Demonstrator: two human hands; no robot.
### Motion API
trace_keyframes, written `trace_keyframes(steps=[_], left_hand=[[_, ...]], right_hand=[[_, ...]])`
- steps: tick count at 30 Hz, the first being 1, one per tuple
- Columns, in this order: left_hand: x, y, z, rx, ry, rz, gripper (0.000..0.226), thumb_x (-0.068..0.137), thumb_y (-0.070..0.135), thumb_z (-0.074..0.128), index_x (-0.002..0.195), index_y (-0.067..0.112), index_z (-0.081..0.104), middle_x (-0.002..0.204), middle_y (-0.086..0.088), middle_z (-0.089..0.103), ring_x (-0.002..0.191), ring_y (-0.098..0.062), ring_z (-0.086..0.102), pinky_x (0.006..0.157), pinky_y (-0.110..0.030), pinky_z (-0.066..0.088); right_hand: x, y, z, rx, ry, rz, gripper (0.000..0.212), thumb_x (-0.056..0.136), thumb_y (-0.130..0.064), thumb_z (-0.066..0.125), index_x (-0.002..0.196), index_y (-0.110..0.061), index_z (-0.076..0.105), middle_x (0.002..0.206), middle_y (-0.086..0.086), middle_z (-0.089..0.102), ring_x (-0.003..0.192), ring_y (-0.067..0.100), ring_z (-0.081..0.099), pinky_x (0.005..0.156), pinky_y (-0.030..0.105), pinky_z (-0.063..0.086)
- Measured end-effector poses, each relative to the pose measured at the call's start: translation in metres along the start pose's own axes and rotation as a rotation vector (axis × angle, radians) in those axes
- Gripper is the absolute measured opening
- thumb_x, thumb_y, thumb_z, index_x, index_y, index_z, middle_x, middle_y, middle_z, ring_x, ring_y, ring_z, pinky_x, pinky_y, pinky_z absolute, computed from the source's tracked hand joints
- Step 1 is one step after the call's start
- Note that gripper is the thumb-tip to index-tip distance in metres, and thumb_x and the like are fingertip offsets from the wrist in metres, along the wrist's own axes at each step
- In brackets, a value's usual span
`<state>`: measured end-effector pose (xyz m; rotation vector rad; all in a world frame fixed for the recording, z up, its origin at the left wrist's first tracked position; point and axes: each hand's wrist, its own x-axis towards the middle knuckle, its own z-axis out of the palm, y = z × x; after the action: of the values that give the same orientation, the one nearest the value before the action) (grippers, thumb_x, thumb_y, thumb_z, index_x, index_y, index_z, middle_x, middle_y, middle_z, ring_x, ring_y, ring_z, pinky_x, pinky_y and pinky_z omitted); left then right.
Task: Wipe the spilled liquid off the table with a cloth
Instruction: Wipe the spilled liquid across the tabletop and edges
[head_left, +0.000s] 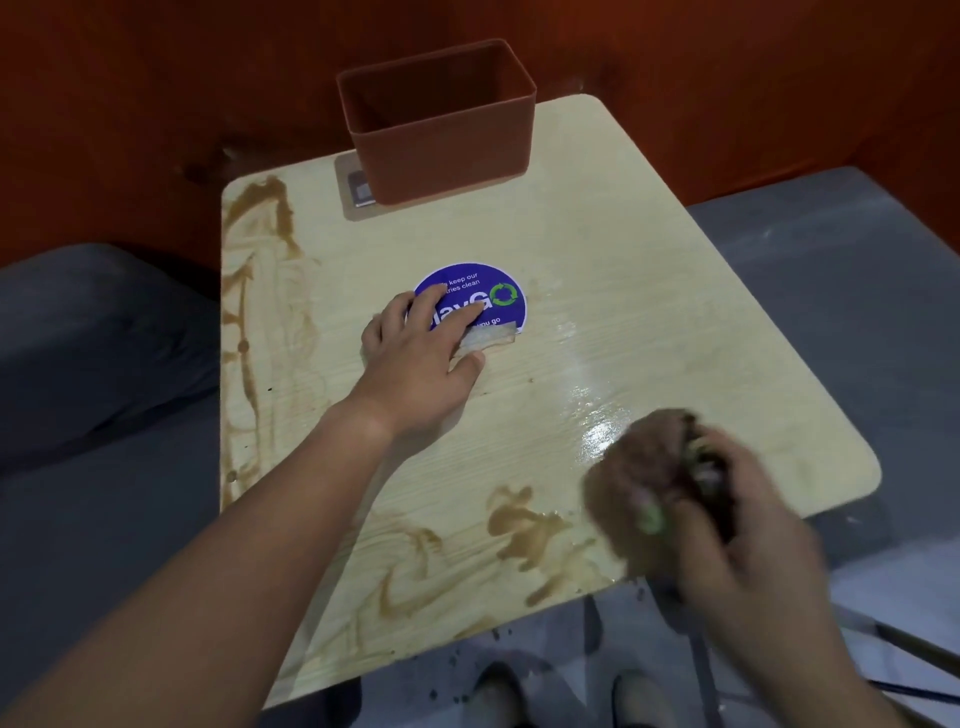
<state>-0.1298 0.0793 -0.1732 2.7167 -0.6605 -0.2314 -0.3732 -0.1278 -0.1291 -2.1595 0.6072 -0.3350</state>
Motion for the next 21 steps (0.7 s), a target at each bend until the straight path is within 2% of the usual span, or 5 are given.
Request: trace_keyframes(steps=[5, 9, 13, 19, 21], left_hand=[[0.002, 0.001, 0.001, 0.024, 0.022, 0.0, 0.063, 0.093, 0.057, 0.034, 0.155, 0.05, 0.036, 0.17, 0.005, 0.021, 0.153, -0.023, 0.009, 0.123, -0.049, 0.003], [0.001, 0.0, 0.004, 0.038, 0.027, 0.001, 0.065, 0.091, 0.059, 0.031, 0.155, 0.05, 0.035, 0.169, 0.005, 0.022, 0.153, -0.024, 0.012, 0.123, -0.049, 0.004], [0.002, 0.003, 0.004, 0.034, 0.06, -0.01, 0.062, 0.093, 0.057, 0.036, 0.155, 0.051, 0.037, 0.166, 0.007, 0.027, 0.151, -0.019, 0.014, 0.122, -0.047, 0.006], [-0.004, 0.007, 0.001, -0.007, 0.055, -0.032, 0.062, 0.093, 0.056, 0.034, 0.155, 0.052, 0.035, 0.167, 0.012, 0.024, 0.154, -0.015, 0.008, 0.124, -0.043, 0.003], [-0.005, 0.01, 0.002, -0.002, 0.068, -0.031, 0.06, 0.095, 0.054, 0.033, 0.154, 0.051, 0.035, 0.167, 0.014, 0.024, 0.154, -0.013, 0.009, 0.123, -0.043, 0.004]], right_hand=[[0.045, 0.051, -0.055, -0.246, 0.077, 0.195, 0.037, 0.098, -0.022, 0.053, 0.134, -0.03, 0.051, 0.117, 0.001, 0.068, 0.106, 0.036, 0.064, 0.086, 0.058, 0.056], [0.015, 0.029, -0.023, -0.227, 0.089, 0.01, 0.037, 0.087, -0.008, 0.051, 0.112, -0.036, 0.046, 0.099, -0.002, 0.055, 0.085, 0.022, 0.05, 0.072, 0.036, 0.038], [-0.04, -0.011, 0.027, -0.154, -0.131, -0.216, 0.057, 0.081, -0.004, 0.059, 0.137, -0.011, 0.058, 0.116, 0.001, 0.065, 0.095, 0.016, 0.055, 0.083, 0.028, 0.044], [0.018, 0.016, -0.031, 0.091, -0.051, -0.003, 0.041, 0.091, -0.02, 0.06, 0.129, -0.038, 0.061, 0.112, -0.025, 0.07, 0.104, -0.005, 0.066, 0.087, 0.022, 0.054], [0.054, 0.047, -0.072, -0.015, 0.046, 0.089, 0.041, 0.097, -0.022, 0.061, 0.133, -0.039, 0.054, 0.112, -0.022, 0.07, 0.103, 0.006, 0.065, 0.086, 0.034, 0.055]])
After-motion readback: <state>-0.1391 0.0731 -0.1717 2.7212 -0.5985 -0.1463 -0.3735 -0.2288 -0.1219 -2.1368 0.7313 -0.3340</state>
